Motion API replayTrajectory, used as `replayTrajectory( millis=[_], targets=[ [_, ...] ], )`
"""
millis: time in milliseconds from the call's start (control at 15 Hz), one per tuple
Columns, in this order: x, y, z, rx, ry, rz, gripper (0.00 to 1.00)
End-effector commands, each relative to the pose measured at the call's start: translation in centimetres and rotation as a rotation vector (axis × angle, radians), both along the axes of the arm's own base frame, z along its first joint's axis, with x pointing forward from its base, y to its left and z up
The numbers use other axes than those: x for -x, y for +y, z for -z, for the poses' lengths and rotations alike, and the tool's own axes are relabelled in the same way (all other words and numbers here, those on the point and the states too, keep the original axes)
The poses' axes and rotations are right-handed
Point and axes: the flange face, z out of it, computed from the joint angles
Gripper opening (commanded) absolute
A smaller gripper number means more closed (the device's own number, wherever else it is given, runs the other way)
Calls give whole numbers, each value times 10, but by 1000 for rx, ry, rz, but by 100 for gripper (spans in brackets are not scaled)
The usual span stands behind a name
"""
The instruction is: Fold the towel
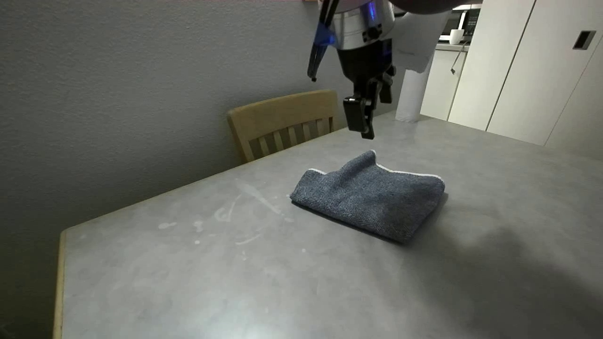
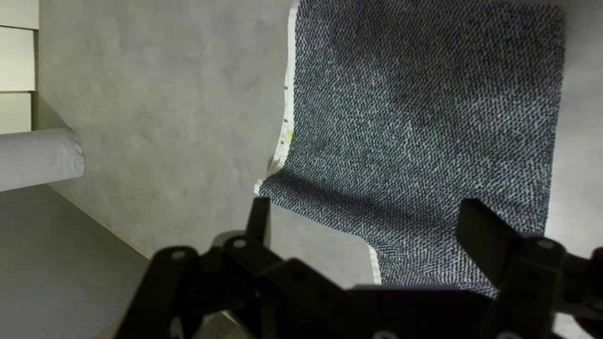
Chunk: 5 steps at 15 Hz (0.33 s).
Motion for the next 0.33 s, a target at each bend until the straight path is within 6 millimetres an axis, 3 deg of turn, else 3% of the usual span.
replayTrajectory(
  millis=[0, 267],
  targets=[
    [-1, 1, 0, 1, 3, 2, 100],
    [-2, 2, 1, 2, 4, 3, 100]
  ],
)
